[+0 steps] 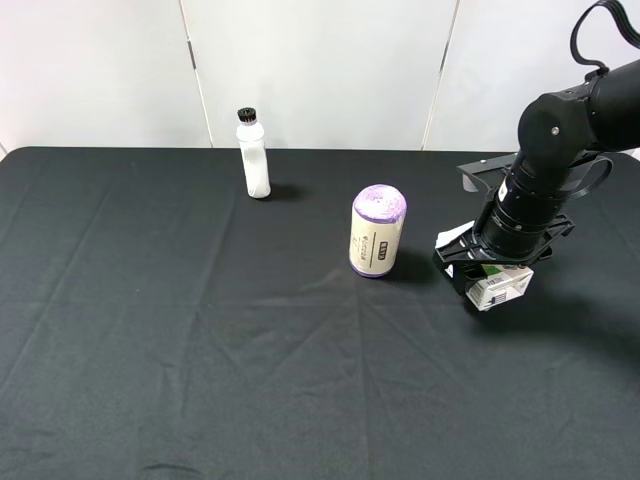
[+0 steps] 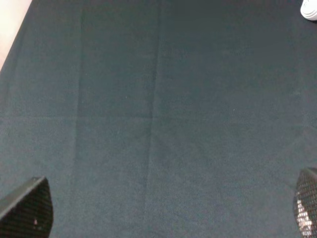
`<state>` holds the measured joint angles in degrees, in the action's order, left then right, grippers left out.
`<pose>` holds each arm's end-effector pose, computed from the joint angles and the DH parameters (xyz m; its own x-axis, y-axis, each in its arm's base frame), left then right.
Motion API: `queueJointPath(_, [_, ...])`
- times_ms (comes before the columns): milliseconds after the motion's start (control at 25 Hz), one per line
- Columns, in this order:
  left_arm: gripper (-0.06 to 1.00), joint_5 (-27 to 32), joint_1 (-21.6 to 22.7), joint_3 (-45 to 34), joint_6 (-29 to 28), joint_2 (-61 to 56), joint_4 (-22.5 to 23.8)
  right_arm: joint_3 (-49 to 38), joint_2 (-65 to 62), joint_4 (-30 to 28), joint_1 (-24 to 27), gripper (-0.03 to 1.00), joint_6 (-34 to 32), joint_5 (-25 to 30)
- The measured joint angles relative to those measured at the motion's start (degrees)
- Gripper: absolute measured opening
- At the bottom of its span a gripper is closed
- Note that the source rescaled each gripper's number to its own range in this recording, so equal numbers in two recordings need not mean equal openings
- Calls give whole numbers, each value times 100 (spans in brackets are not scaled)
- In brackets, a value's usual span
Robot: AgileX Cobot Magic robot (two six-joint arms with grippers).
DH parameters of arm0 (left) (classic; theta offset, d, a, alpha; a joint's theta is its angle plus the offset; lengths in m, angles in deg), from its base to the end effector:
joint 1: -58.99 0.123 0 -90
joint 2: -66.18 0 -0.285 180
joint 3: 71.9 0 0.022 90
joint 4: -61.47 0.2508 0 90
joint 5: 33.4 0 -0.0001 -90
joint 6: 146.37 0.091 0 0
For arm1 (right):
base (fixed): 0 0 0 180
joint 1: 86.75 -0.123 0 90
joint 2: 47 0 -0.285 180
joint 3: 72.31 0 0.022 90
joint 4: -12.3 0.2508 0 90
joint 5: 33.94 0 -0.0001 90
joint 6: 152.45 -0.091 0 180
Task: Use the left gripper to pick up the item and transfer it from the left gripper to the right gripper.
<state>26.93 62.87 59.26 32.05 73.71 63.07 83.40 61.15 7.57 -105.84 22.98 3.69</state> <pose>-0.0048 0.0019 0.2766 -0.4469 -0.0441 -0.8935 -0.0954 0.9954 -0.0014 0.2892 0.0952 0.1513 -0.9350 -0.3085 -0.1748 -0.3050 0.9512 -0.0471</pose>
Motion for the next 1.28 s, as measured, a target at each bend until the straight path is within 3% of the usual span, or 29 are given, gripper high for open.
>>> queueJointPath(120, [96, 0, 0, 0, 0, 0, 0, 0, 0, -11, 0, 0, 0, -6])
queueJointPath(160, [96, 0, 0, 0, 0, 0, 0, 0, 0, -18, 0, 16, -6, -6])
queueJointPath(200, [96, 0, 0, 0, 0, 0, 0, 0, 0, -24, 0, 48, -23, -22])
queueJointPath(240, [96, 0, 0, 0, 0, 0, 0, 0, 0, -29, 0, 66, -81, -27])
queueJointPath(280, [96, 0, 0, 0, 0, 0, 0, 0, 0, -29, 0, 80, -134, -27])
queueJointPath(360, [96, 0, 0, 0, 0, 0, 0, 0, 0, -29, 0, 93, -160, -27])
queueJointPath(720, [96, 0, 0, 0, 0, 0, 0, 13, 0, -29, 0, 100, -209, 46])
queueJointPath(1280, [96, 0, 0, 0, 0, 0, 0, 432, -1307, 128, 0, 100, -297, 1641])
